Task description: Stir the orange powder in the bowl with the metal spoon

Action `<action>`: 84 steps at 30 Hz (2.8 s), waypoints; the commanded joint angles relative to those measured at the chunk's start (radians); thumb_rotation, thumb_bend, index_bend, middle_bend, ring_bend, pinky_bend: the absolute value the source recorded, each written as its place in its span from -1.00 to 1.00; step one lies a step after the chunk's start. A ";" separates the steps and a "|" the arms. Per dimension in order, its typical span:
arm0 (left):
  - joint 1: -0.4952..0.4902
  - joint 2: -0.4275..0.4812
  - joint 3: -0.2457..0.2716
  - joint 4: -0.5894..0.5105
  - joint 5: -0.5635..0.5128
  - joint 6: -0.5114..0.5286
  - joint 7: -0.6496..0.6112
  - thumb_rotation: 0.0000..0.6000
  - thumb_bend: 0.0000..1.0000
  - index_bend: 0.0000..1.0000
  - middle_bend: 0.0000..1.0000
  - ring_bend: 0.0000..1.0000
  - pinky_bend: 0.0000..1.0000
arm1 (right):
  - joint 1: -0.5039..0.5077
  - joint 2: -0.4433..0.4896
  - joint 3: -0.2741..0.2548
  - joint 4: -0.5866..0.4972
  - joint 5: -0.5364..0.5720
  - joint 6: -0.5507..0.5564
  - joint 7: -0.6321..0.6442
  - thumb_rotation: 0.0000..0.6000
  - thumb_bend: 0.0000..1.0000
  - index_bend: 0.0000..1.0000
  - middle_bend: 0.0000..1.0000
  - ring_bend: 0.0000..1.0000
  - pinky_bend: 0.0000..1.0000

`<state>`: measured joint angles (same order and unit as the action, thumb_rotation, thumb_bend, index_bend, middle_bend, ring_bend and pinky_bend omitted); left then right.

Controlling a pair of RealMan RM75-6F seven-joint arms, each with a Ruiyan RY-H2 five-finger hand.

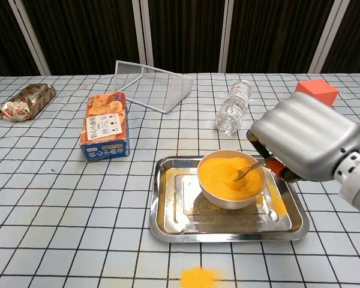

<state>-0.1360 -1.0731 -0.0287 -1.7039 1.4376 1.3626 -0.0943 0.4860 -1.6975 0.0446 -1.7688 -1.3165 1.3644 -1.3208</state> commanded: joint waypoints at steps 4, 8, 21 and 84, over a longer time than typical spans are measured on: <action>0.000 0.000 0.000 0.000 0.000 0.000 0.001 1.00 -0.98 -1.00 -1.00 -1.00 -1.00 | -0.011 0.027 -0.011 -0.029 0.000 0.012 -0.016 1.00 0.84 1.00 0.63 0.56 0.64; 0.000 -0.001 0.000 -0.001 0.000 0.000 0.002 1.00 -0.98 -1.00 -1.00 -1.00 -1.00 | -0.012 0.041 -0.005 -0.055 -0.019 0.022 -0.001 1.00 0.84 1.00 0.63 0.56 0.64; 0.000 -0.001 0.001 0.000 -0.001 -0.001 0.003 1.00 -0.98 -1.00 -1.00 -1.00 -1.00 | 0.007 0.007 0.019 -0.008 -0.060 0.000 0.093 1.00 0.84 1.00 0.63 0.56 0.64; 0.000 -0.001 0.000 -0.004 -0.010 -0.006 0.006 1.00 -0.98 -1.00 -1.00 -1.00 -1.00 | -0.052 0.055 -0.050 -0.006 -0.156 -0.002 0.150 1.00 0.84 1.00 0.63 0.56 0.64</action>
<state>-0.1357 -1.0742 -0.0290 -1.7083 1.4279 1.3564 -0.0888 0.4347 -1.6424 -0.0044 -1.7750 -1.4721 1.3632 -1.1674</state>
